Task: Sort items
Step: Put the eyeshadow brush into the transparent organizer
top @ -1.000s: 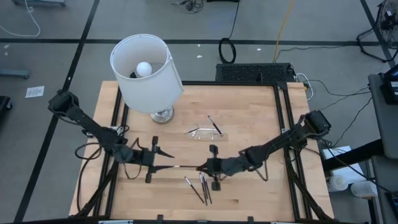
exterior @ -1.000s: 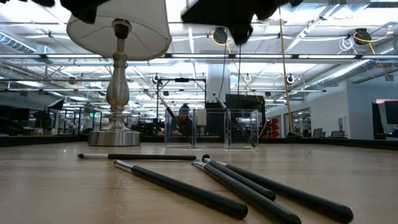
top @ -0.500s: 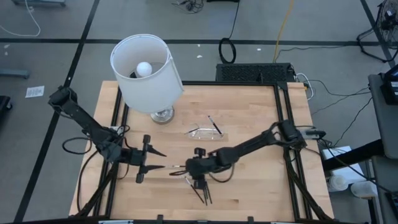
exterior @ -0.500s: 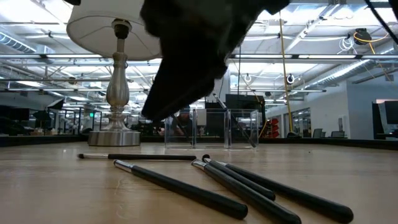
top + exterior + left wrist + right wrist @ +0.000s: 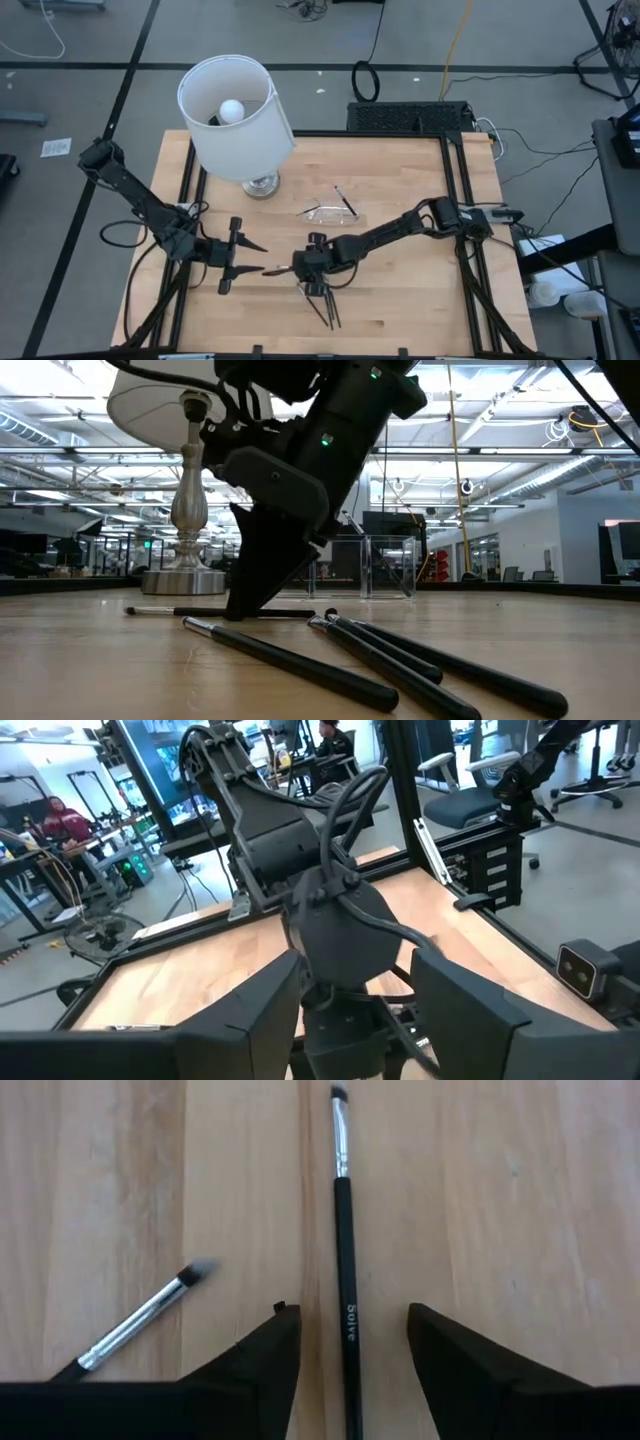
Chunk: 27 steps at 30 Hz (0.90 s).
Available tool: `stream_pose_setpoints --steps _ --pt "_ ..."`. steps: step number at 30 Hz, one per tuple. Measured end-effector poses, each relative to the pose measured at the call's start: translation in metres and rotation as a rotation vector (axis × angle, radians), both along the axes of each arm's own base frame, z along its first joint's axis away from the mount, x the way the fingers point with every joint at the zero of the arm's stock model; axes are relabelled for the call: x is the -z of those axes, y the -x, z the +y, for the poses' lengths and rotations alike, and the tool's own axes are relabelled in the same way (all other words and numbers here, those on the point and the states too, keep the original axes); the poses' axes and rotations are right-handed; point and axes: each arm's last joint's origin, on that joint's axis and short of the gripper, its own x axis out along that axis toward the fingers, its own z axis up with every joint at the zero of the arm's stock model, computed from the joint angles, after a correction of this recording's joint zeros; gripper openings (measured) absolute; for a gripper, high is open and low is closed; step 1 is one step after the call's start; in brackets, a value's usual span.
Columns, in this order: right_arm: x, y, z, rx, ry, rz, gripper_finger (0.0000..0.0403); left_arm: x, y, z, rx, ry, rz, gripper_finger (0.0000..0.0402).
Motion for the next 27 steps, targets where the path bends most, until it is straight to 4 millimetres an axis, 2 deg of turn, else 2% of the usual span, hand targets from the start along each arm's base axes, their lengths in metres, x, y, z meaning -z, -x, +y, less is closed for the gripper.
stream_pose_setpoints --steps 5,12,15,22,27 --pt "0.012 0.0 -0.001 -0.044 -0.005 0.041 0.0131 0.0 0.0 0.0 0.0 -0.001 -0.003 0.0204" --pt "0.015 -0.001 -0.011 0.003 -0.021 0.059 0.0013 -0.001 0.0 0.0 0.0 0.008 -0.004 0.0197" --pt "0.011 -0.003 -0.014 0.026 -0.031 0.038 0.0009 -0.001 0.0 0.0 0.0 0.013 -0.003 0.0196" --pt "-0.026 0.003 -0.01 -0.001 0.016 -0.049 0.0002 0.001 0.002 -0.003 0.017 -0.004 0.002 0.0202" --pt "-0.084 0.017 0.008 -0.007 0.107 -0.21 0.0001 -0.001 0.006 -0.007 0.023 -0.025 -0.012 0.0202"
